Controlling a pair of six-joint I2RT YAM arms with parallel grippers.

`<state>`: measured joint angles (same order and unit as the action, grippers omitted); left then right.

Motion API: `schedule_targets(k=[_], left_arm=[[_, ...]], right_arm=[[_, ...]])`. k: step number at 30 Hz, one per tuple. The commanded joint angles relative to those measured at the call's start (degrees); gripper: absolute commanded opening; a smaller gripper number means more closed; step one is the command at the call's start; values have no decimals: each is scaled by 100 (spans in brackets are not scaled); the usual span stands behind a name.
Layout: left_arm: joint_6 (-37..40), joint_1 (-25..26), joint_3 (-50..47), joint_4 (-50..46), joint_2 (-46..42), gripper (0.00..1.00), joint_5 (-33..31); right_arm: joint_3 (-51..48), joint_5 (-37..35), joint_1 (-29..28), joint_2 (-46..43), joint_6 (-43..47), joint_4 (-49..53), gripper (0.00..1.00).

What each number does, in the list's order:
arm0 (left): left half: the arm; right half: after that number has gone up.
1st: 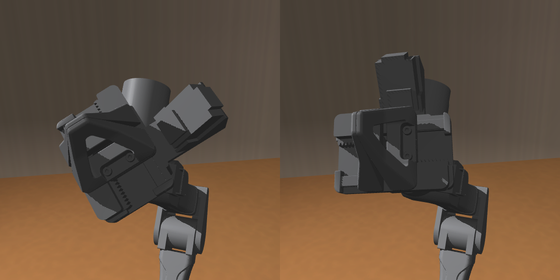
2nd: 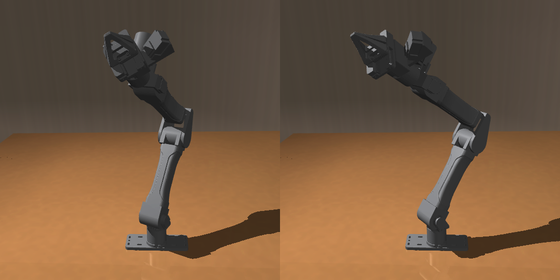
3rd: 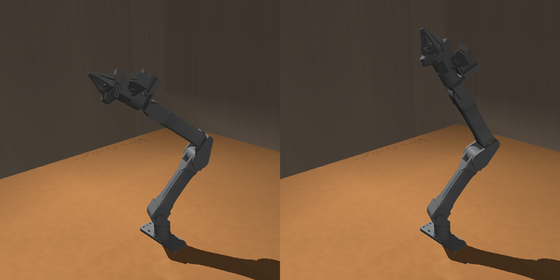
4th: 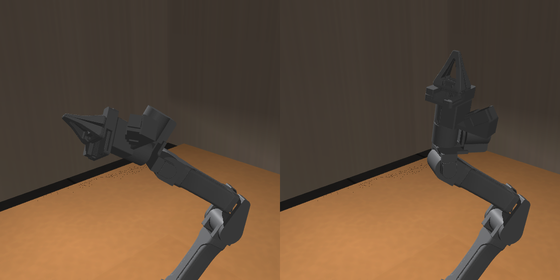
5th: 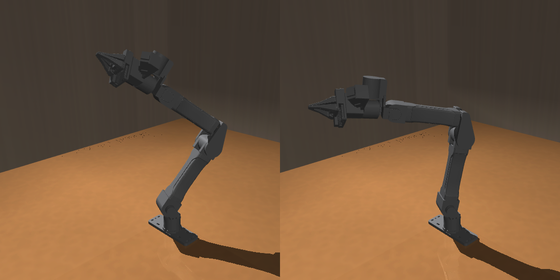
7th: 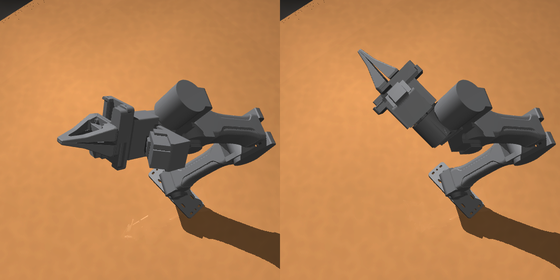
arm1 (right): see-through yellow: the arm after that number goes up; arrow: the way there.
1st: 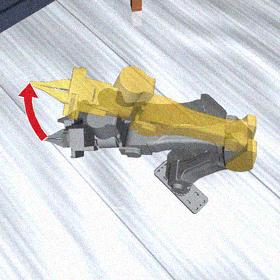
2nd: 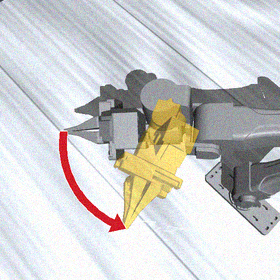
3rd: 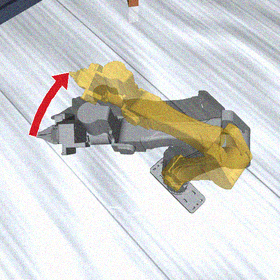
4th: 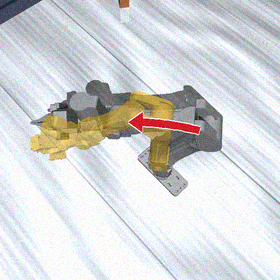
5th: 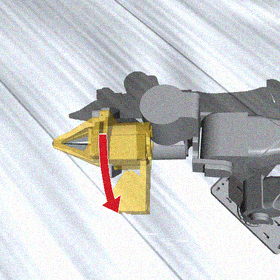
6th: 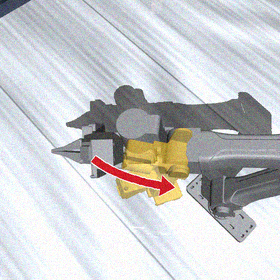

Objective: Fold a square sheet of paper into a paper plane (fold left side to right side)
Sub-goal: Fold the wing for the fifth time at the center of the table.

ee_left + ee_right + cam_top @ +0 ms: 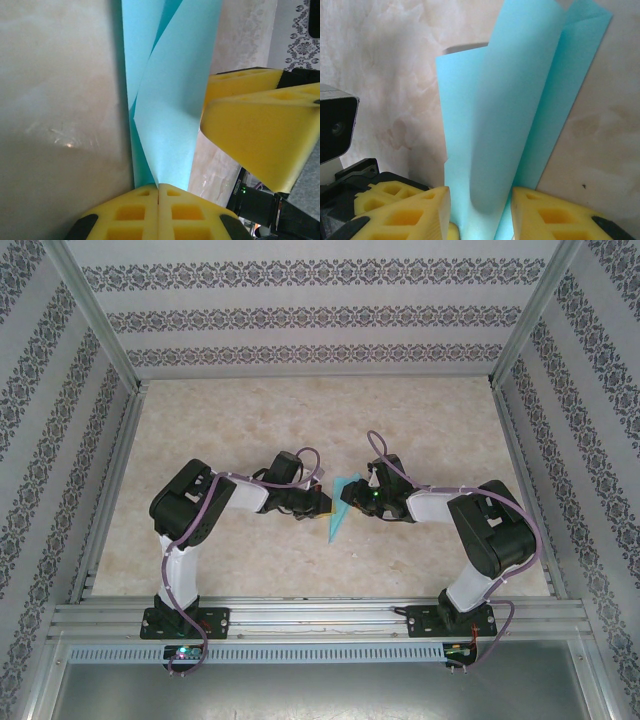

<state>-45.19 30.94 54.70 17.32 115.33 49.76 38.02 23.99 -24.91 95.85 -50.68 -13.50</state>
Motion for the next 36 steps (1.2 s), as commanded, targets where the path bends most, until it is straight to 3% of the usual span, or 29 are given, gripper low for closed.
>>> schedule_targets(k=[1, 32, 36], left_arm=[[230, -149, 76, -374, 376, 2, -638], [127, -244, 264, -818, 644, 0, -845], [130, -246, 278, -844, 665, 0, -847]], right_arm=[[-13, -69, -129, 48, 138, -153, 39], [-190, -282, 24, -662, 201, 317, 39], [-84, -125, 74, -755, 321, 417, 31]])
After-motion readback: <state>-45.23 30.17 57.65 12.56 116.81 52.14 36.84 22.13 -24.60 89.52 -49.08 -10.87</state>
